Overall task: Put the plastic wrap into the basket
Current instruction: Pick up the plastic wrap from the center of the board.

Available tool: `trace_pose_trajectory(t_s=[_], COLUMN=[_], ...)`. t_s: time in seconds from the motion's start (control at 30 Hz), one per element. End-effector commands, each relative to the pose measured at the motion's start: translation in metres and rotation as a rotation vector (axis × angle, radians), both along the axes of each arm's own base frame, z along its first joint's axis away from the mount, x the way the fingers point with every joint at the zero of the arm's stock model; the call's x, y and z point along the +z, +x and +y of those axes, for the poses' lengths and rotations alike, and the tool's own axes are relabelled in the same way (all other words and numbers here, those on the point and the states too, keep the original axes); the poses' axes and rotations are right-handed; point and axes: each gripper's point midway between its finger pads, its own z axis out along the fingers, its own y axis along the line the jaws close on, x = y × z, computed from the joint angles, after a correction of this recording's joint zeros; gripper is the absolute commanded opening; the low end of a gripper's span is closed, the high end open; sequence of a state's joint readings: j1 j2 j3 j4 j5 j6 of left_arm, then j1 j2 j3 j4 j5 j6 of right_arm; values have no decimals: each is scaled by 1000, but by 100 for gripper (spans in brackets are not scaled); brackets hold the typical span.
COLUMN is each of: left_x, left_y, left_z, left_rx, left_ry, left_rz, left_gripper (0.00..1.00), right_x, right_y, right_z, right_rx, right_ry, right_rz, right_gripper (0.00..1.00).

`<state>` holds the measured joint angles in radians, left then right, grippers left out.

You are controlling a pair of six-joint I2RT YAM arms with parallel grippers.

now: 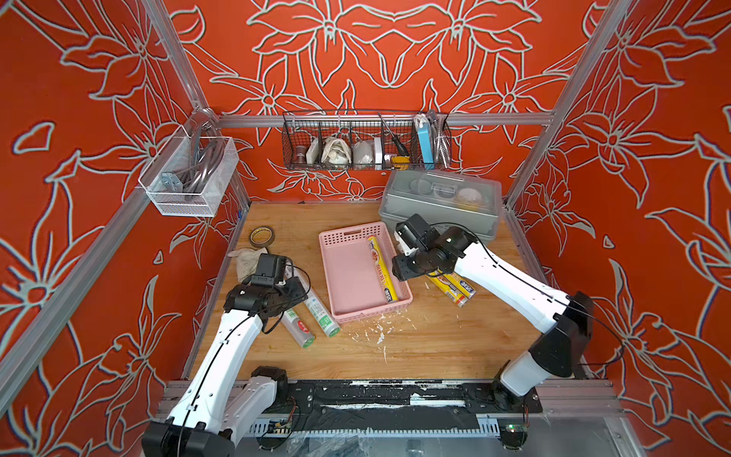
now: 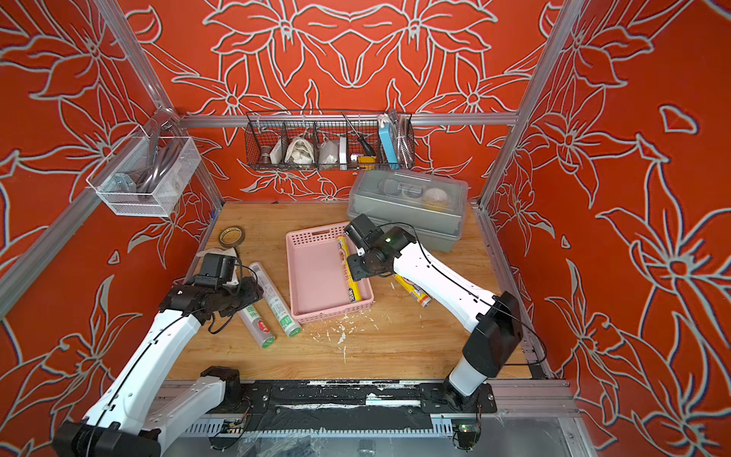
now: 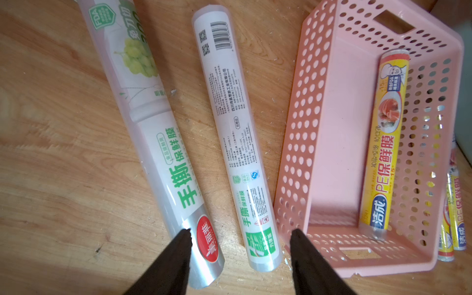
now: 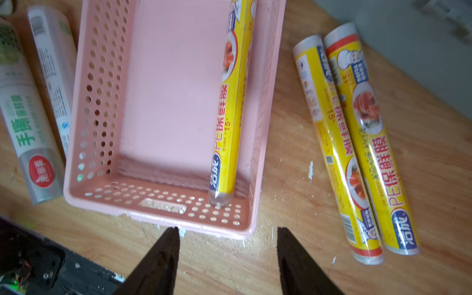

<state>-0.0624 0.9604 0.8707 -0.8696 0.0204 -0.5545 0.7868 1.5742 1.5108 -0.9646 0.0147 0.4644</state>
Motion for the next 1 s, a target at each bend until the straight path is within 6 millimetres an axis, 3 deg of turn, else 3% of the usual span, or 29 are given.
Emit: trace_pose_trajectory(t_s=[0.0, 0.43, 0.63, 0.97], left_x=[-4, -72, -90, -121], left_y=[9, 26, 39, 48], left_z=[4, -2, -4, -5], left_rx=[19, 103, 123, 144], left_ry=[6, -58, -74, -62], left_rz=[24, 227, 274, 358], left_gripper=[61, 64, 71, 71], right_x=[-2, -23, -26, -31], right_y=[-18, -37, -37, -37], right_z=[-1, -13, -13, -14], right_rx=[46, 66, 71, 69], right_ry=[46, 47, 41, 29], right_rz=[11, 42, 47, 48], right_gripper=[61, 61, 61, 61])
